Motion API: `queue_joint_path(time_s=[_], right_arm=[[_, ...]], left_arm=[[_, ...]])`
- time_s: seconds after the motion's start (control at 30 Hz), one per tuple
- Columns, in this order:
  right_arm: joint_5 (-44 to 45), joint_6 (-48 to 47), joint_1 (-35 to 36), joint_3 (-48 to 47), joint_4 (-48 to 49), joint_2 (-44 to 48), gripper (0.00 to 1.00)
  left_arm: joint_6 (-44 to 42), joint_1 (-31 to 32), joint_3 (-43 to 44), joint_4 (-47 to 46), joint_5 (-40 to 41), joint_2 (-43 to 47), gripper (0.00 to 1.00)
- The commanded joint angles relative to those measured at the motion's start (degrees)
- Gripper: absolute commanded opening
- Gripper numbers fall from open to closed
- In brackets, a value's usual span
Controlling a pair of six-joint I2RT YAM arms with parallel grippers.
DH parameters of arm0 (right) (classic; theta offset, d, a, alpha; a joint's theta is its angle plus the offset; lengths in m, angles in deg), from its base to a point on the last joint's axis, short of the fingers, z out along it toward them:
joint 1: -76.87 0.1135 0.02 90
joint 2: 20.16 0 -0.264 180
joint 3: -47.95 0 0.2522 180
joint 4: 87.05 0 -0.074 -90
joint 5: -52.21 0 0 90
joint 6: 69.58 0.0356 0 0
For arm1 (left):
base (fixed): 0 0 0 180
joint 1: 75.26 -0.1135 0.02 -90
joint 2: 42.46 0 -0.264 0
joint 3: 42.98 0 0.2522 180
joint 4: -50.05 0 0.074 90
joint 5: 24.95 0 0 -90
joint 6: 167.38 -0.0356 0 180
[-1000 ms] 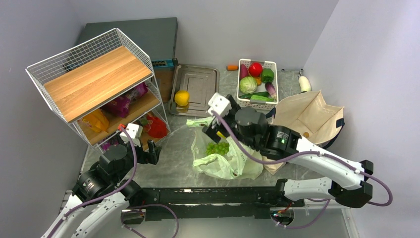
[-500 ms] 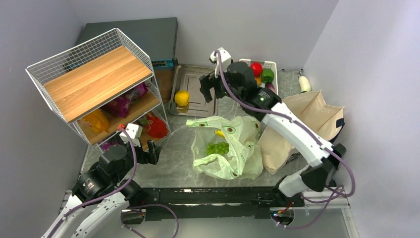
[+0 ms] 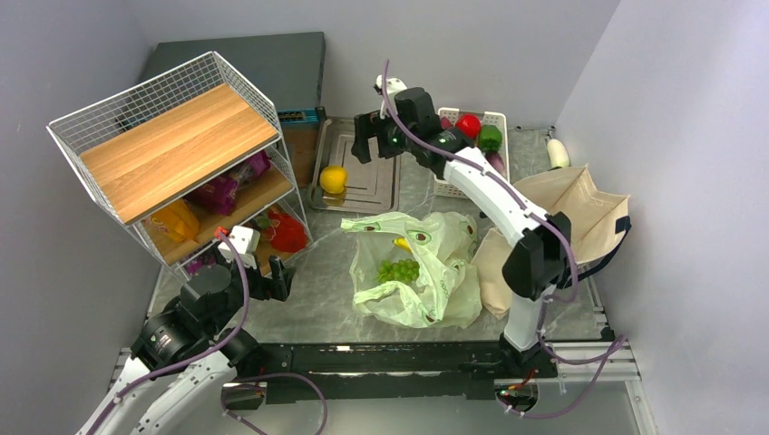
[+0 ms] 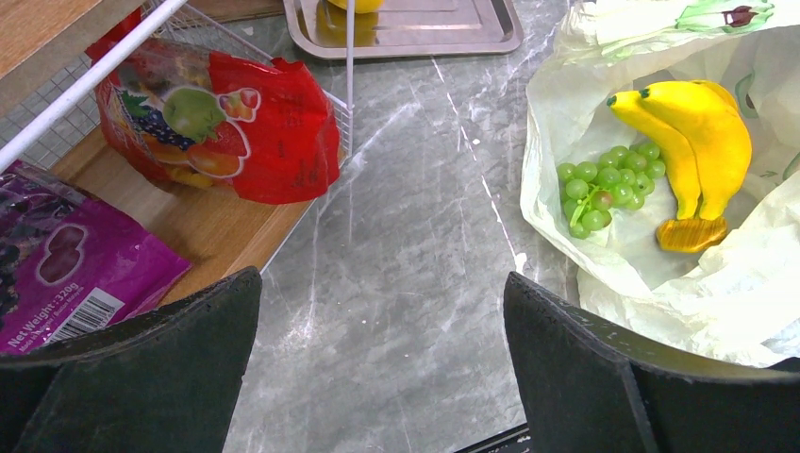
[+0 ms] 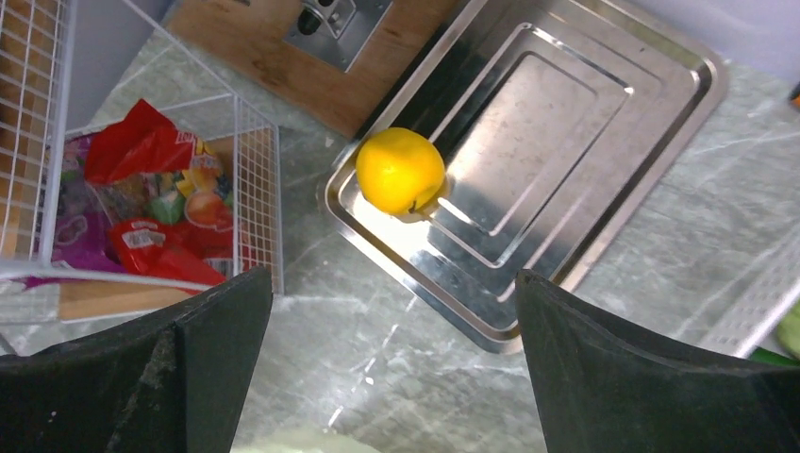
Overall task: Place the food into the grocery bag and tie it
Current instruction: Pick up the fake fruit from the tray.
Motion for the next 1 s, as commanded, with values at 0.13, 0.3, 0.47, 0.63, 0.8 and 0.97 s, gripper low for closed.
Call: queue_joint_path(time_s=[0.13,0.3,0.47,0.63,0.8,0.97], right_arm=[[-3.64,10.13,-0.27,-9.63,1.81,-10.6,1.0],[-2.17,15.15,-0.24,-13.36,1.87,-16.25,1.0],[-1.42,19.13,-0.24,-14.22,3.93,-20.22,1.0],[-1.68,21.06,-0.19,-14.96,6.1,-23.69,1.0],[-3.08,22.02,-0.2,-14.86,9.18,-26.53,1.0],[-4.48,22.9,-0.07,-14.99,12.06,-29.15,1.0]], left_arm=[[-0.42,-0.37,-0.08,-2.28,-0.6,1.05,0.99],[-0.33,-0.34,-0.16,-2.29,-0.5,1.3,0.99],[-0.47,-0.35,-0.16,-2.28,-0.52,1.65,0.99],[-0.46,-0.4,-0.22,-2.28,-0.51,2.02,0.99],[-0.55,-0.4,-0.24,-2.37,-0.59,2.13,0.99],[-0.54,-0.49,-0.24,-2.37,-0.58,2.2,0.99]])
